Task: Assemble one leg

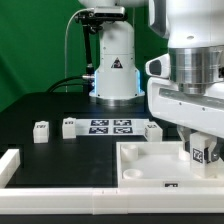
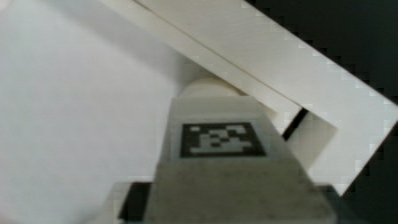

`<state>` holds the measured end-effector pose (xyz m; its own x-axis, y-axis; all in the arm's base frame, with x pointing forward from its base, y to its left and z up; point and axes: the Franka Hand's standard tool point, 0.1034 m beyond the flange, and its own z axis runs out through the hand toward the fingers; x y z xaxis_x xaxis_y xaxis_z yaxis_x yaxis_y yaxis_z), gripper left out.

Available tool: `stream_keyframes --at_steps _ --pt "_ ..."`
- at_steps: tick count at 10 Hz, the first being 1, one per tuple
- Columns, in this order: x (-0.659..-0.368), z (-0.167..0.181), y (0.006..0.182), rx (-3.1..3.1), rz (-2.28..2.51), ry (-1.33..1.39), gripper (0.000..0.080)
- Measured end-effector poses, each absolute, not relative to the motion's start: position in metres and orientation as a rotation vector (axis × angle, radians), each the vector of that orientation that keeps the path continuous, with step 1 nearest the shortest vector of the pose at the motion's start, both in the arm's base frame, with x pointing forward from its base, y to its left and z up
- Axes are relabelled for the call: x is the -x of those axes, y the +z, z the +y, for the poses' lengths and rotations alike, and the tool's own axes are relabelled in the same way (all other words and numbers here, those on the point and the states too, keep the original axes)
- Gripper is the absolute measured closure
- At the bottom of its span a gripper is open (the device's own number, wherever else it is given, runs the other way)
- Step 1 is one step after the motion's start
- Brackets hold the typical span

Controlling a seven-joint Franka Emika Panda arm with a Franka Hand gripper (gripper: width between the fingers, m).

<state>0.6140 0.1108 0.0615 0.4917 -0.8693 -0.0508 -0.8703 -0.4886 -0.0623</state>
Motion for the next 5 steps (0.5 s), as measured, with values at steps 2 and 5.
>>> stream_keyframes --at_steps 2,5 --pt "-0.6141 0.1117 0.0616 2.706 1.429 0.011 0.0346" --pt "-0.6145 0.1180 0.0635 2.877 1.038 -0.024 0.0165"
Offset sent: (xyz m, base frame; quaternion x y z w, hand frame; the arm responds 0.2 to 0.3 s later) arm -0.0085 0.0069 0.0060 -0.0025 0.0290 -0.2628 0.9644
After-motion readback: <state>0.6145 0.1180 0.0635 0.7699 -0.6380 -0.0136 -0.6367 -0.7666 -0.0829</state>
